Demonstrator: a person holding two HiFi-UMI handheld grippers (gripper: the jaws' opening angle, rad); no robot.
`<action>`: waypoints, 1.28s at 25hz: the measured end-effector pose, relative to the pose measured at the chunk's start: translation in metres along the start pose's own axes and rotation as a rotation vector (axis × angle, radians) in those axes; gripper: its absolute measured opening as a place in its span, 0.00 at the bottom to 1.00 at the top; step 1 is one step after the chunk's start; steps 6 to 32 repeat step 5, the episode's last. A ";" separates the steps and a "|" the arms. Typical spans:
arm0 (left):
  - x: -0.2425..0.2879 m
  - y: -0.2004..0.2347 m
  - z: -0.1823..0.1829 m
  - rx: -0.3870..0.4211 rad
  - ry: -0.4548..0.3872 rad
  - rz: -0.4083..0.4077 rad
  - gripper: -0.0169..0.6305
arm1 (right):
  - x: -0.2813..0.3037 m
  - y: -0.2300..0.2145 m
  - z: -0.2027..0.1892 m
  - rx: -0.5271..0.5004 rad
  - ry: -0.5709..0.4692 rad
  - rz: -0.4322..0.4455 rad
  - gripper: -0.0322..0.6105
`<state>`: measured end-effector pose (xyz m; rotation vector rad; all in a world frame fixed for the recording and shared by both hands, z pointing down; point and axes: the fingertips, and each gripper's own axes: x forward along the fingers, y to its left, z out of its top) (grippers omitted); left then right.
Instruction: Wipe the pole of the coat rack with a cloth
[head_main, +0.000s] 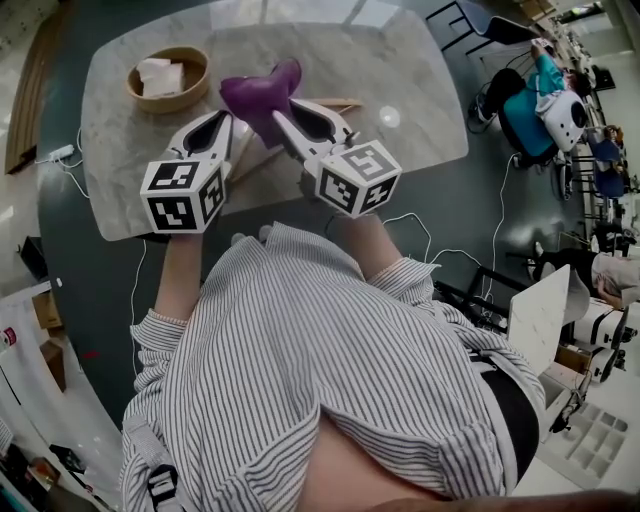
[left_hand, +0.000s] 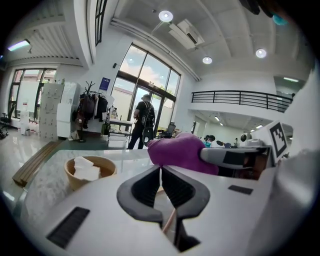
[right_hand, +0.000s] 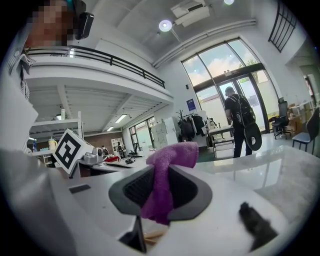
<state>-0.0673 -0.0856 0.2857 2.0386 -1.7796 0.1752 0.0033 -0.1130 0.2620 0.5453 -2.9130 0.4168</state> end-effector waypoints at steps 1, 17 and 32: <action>0.001 0.000 0.000 0.000 0.003 0.000 0.06 | 0.001 -0.002 0.000 -0.002 0.003 -0.001 0.19; 0.006 -0.001 0.001 -0.007 0.006 -0.002 0.06 | 0.001 -0.009 0.001 -0.005 0.014 -0.010 0.19; 0.006 -0.001 0.001 -0.007 0.006 -0.002 0.06 | 0.001 -0.009 0.001 -0.005 0.014 -0.010 0.19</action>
